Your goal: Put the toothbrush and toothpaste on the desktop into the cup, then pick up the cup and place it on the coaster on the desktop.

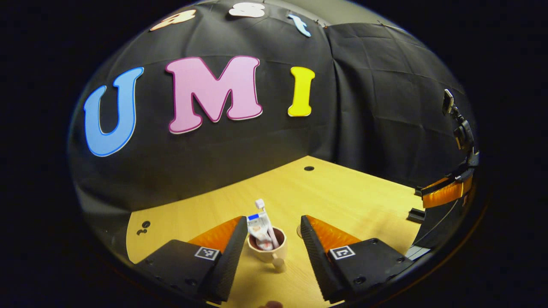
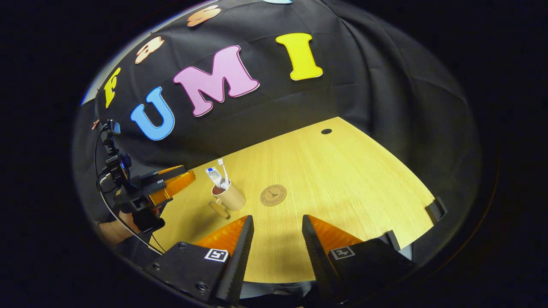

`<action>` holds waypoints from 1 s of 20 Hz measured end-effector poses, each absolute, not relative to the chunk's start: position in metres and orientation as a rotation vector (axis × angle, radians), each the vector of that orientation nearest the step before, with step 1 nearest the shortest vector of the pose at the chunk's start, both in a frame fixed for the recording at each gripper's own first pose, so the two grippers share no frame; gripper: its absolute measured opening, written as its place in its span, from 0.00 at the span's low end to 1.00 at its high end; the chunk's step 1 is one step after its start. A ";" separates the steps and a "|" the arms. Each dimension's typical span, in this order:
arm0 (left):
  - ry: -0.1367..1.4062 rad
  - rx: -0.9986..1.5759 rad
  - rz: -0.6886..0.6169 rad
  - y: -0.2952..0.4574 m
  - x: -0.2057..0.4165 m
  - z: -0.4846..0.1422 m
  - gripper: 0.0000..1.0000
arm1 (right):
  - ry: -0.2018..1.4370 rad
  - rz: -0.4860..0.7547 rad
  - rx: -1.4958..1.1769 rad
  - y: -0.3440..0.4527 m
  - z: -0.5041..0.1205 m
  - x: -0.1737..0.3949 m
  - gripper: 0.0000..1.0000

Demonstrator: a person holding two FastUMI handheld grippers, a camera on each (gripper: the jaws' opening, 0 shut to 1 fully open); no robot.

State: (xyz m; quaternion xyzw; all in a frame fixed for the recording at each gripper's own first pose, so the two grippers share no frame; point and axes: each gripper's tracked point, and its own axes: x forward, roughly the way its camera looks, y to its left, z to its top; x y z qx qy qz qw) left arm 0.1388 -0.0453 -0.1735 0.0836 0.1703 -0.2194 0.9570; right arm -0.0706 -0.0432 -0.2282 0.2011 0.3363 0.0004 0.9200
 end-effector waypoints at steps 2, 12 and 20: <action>0.410 0.167 -0.421 -0.037 0.134 -0.186 0.85 | 0.710 0.015 0.401 -0.042 -0.236 -0.068 0.61; 0.772 0.044 -0.368 -0.042 0.120 -0.285 0.85 | 0.872 0.014 0.400 -0.057 -0.275 -0.078 0.75; 0.905 0.062 -0.269 -0.047 0.143 -0.334 0.85 | 0.894 0.020 0.395 -0.088 -0.284 -0.073 0.75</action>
